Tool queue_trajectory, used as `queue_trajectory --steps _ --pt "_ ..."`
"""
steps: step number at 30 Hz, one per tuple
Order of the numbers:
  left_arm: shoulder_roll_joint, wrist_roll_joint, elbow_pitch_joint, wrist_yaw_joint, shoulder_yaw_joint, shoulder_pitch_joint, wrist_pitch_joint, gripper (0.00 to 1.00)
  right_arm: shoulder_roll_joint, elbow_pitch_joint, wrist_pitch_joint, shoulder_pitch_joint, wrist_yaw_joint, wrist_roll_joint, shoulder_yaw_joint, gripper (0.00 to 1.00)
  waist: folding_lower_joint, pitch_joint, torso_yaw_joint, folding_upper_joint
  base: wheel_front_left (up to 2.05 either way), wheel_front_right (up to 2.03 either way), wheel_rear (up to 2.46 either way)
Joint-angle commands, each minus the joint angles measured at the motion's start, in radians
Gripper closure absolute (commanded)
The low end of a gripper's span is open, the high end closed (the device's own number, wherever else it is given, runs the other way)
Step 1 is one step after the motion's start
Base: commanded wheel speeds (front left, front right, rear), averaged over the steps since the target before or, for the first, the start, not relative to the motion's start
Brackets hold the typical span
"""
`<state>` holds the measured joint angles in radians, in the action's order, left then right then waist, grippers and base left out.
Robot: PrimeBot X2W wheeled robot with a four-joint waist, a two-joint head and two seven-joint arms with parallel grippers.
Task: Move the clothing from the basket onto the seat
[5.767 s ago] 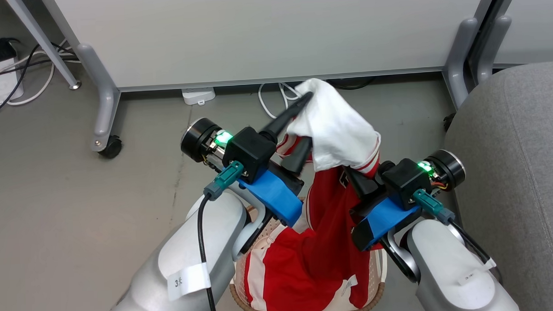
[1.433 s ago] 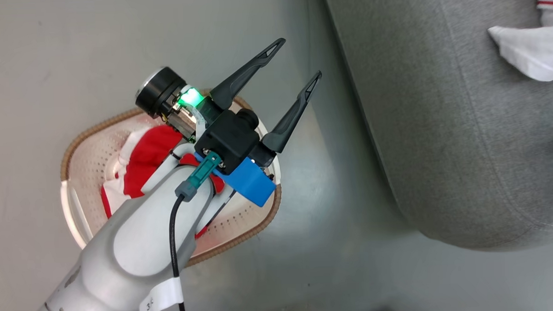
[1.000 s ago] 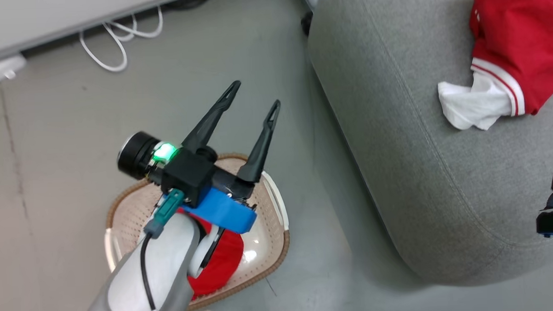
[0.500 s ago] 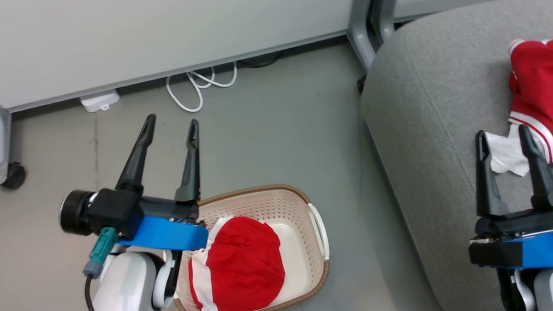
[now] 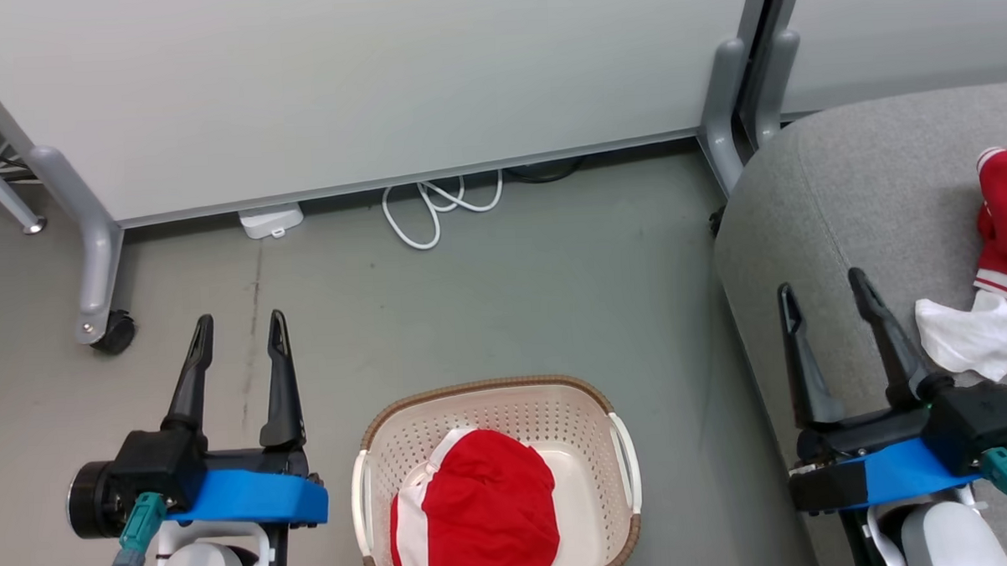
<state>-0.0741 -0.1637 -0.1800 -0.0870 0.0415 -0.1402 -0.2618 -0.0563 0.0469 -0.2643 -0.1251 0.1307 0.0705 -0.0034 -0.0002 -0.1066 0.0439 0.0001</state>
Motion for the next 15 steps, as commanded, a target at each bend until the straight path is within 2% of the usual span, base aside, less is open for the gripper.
queue_trajectory --steps 1,15 --pt "0.004 0.011 -0.006 -0.008 -0.009 0.013 -0.005 0.00 0.005 0.014 0.000 -0.002 0.000 -0.009 0.004 0.00 0.0002 0.013 0.013 -0.0001 0.00 0.00 0.00" --pt "0.022 0.036 -0.038 -0.038 -0.009 0.045 -0.005 0.00 0.007 0.095 0.000 0.034 0.000 0.021 0.002 0.00 0.0002 0.043 0.046 -0.0001 0.00 0.00 0.00"
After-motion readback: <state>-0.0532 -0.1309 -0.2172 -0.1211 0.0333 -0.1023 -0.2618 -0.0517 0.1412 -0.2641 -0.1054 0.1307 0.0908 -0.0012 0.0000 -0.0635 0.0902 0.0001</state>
